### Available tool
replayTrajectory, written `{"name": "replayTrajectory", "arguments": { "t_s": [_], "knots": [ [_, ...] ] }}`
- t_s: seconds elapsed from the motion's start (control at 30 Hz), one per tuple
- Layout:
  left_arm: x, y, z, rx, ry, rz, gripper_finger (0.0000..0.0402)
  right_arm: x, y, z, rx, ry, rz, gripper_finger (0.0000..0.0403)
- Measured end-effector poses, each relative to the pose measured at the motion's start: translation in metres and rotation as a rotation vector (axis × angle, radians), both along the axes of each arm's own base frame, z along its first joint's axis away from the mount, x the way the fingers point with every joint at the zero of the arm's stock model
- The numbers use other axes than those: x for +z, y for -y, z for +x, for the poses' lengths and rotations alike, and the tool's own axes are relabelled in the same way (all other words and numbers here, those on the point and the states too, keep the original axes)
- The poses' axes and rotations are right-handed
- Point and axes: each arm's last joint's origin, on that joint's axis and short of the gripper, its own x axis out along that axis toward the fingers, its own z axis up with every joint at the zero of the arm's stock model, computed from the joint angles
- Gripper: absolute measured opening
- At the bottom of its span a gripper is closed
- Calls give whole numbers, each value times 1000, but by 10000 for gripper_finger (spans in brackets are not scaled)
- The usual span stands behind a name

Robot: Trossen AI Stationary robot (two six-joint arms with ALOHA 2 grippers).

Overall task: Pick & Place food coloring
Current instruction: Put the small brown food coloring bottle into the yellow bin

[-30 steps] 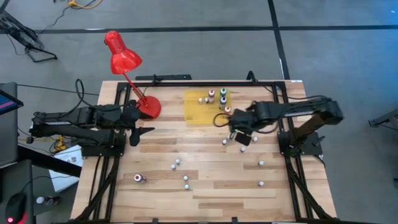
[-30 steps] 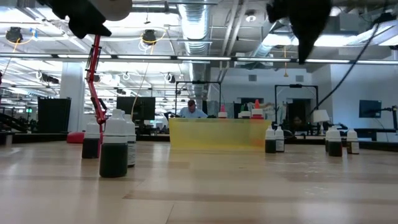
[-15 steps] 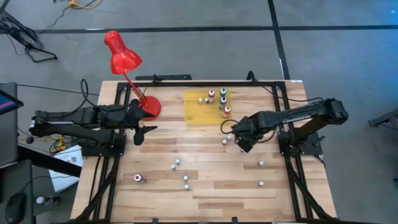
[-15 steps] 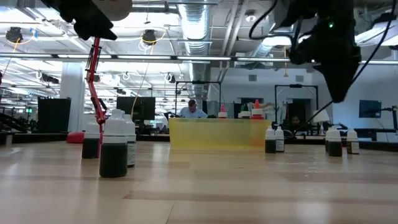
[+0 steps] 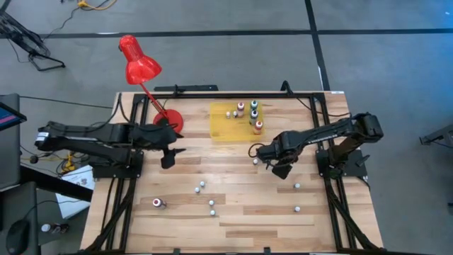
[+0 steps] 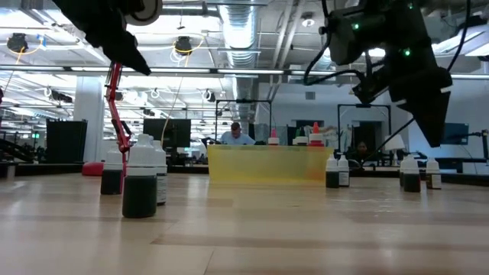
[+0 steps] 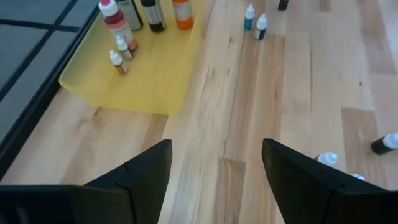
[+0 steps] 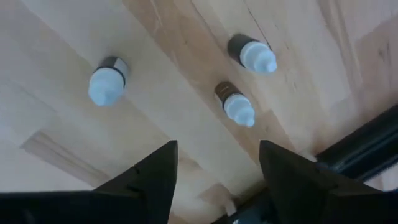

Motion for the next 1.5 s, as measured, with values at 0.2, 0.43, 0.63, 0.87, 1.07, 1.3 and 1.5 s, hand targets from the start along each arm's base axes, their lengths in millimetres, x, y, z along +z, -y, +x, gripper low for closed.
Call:
{"name": "replayTrajectory", "arguments": {
  "t_s": [0.2,0.43,0.63,0.87,1.07,1.3,1.5],
  "knots": [
    [-3,0,4,0,-22,0,242,-19,9,-16,-39,-30,1,197],
    [-3,0,4,3,-22,6,242,-38,16,-17,-57,53,24,171],
    [-3,0,4,8,-22,11,242,-41,21,-14,-60,90,22,168],
    [-3,0,4,9,-22,12,242,-42,24,-12,-68,113,10,154],
    [-3,0,4,5,-25,18,242,-41,22,-13,-80,106,62,123],
    [-3,0,4,-4,-28,30,242,-41,22,-13,-85,106,82,90],
    [-3,0,4,-4,-27,30,242,-41,18,-12,-139,105,164,59]
  ]
}}
